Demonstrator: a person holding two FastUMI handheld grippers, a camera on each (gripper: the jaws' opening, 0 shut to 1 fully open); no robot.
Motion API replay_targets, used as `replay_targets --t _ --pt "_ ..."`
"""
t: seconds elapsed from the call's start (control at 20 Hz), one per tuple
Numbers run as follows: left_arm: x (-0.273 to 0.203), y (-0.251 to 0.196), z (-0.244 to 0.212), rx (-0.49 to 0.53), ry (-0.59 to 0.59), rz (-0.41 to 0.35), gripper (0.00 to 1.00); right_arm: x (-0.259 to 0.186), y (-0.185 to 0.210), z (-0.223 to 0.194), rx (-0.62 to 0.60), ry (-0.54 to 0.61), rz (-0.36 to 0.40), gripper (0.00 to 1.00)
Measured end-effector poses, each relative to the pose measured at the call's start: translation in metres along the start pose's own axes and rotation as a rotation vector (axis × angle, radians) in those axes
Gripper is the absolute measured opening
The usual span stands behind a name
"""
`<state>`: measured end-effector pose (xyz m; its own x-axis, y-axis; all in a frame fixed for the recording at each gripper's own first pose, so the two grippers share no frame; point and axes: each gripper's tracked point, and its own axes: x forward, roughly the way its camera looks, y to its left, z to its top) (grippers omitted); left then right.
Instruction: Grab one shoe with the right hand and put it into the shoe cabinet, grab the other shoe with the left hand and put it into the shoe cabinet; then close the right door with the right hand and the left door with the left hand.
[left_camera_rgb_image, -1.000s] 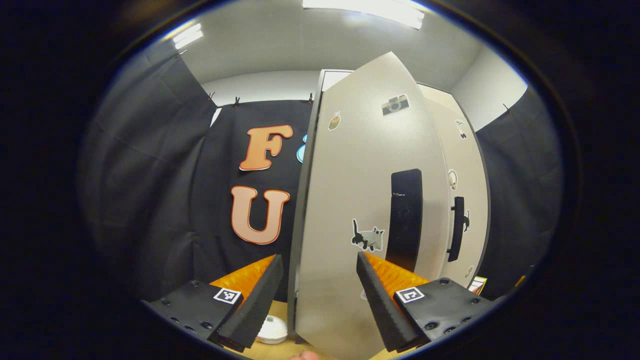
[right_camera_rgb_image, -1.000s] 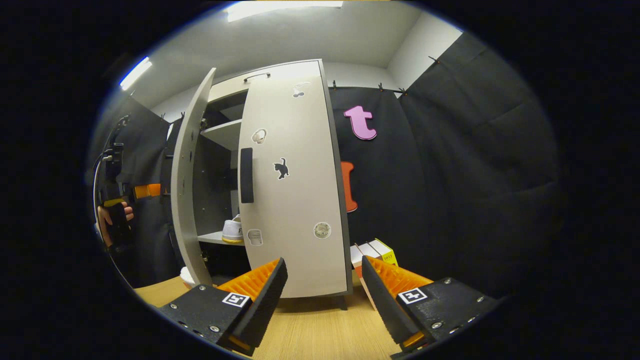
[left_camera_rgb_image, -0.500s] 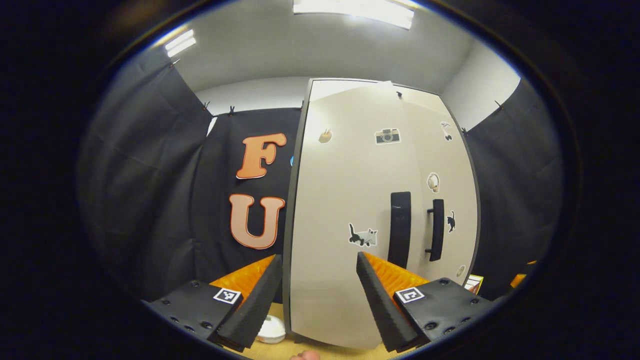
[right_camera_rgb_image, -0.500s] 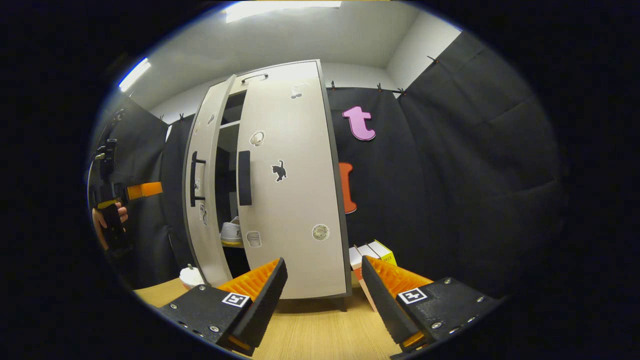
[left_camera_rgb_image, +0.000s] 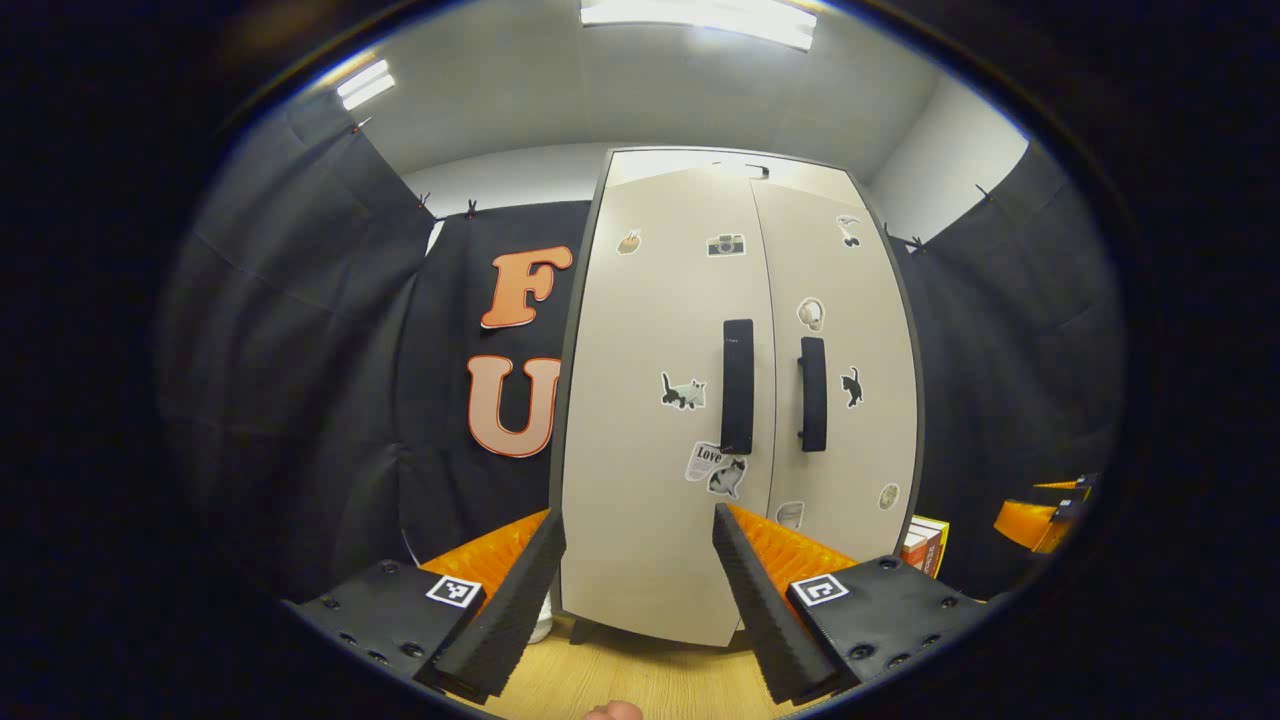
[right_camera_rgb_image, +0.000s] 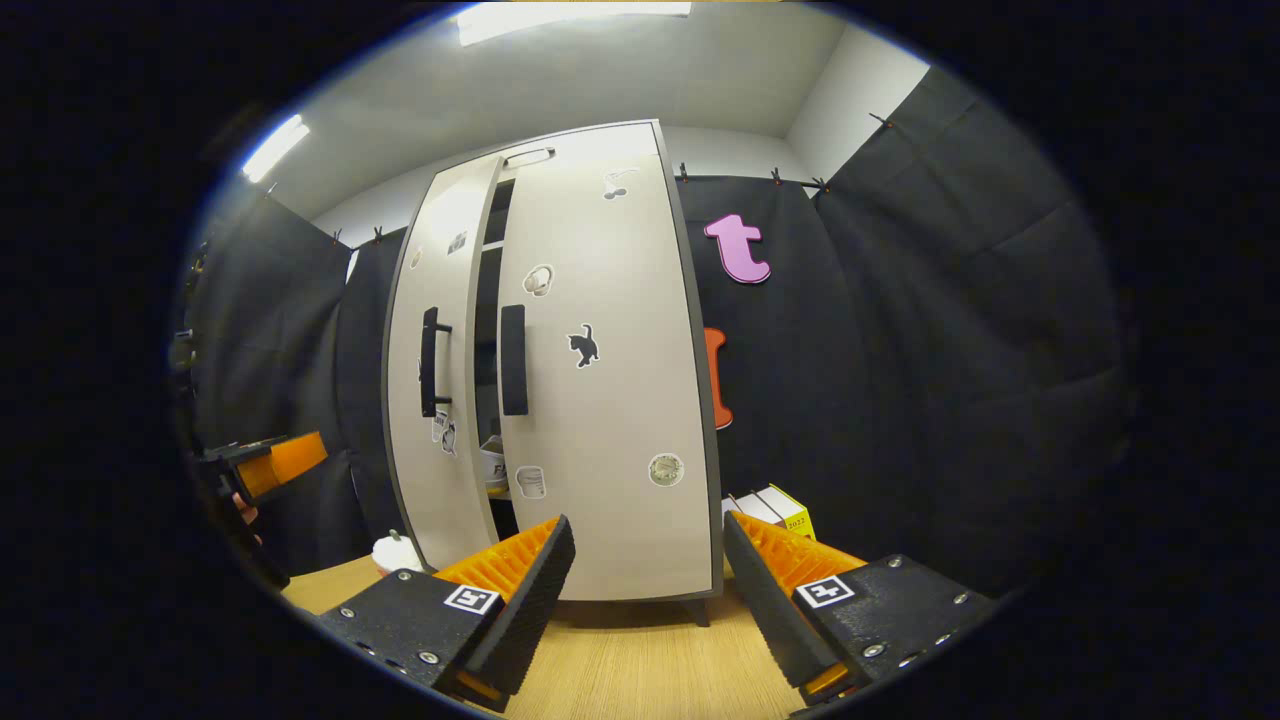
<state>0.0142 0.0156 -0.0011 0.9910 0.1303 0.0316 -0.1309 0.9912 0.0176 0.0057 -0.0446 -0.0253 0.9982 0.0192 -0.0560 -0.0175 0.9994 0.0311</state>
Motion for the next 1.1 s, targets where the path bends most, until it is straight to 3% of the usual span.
replay_targets --t 0.5,1.1 --pt "-0.024 -0.02 -0.045 -0.051 0.083 -0.013 0.96 -0.017 -0.001 -0.002 -0.003 -0.007 -0.014 0.92" --pt "-0.021 -0.007 -0.037 -0.013 0.059 0.008 0.96 -0.015 -0.006 -0.009 0.023 0.008 -0.029 0.92"
